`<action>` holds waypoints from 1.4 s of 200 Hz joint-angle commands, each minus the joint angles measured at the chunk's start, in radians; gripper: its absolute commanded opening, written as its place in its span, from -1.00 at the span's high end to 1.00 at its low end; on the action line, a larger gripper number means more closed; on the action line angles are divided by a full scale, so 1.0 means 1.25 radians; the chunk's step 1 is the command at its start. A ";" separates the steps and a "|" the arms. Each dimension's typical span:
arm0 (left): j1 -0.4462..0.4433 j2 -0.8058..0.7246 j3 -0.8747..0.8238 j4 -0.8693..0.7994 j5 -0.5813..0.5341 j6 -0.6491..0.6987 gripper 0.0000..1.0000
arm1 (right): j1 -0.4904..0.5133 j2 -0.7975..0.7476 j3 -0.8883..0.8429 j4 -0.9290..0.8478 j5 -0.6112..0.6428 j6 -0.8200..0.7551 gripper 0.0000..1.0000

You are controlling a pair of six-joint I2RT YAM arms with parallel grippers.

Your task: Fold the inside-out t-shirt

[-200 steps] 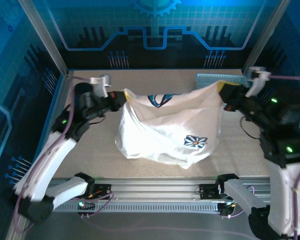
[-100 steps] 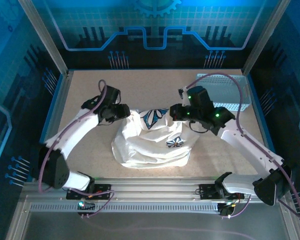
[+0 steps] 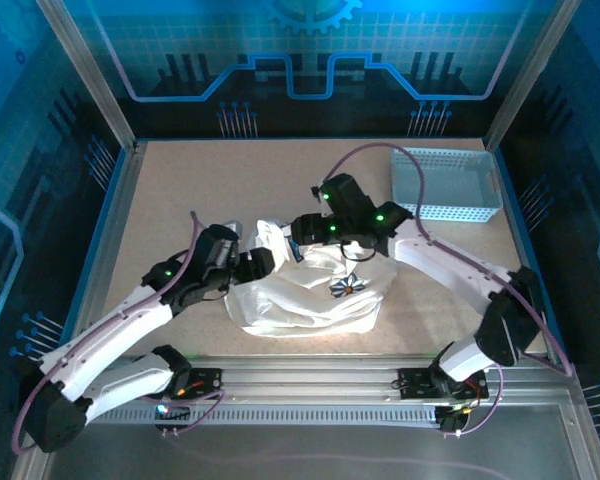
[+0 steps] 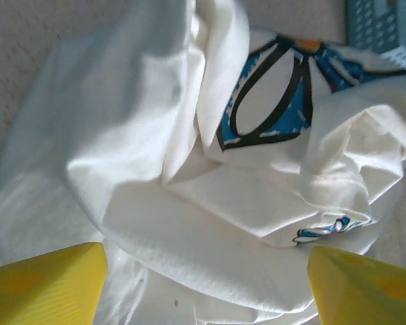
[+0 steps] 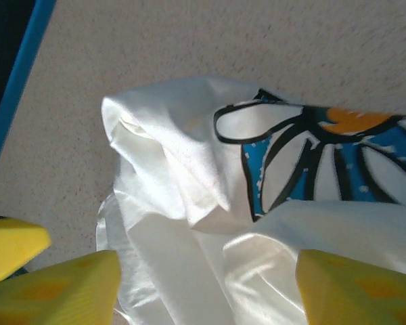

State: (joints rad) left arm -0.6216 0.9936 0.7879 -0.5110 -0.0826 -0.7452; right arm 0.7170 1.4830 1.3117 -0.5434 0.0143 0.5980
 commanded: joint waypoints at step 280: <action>-0.026 0.184 0.424 -0.028 -0.120 0.270 1.00 | -0.547 -0.369 -0.215 -0.019 -0.337 -0.159 1.00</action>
State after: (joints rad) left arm -0.6598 1.4235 1.2610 -0.5114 -0.1677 -0.5938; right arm 0.0631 1.1404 0.9108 -0.4515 -0.3489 0.4610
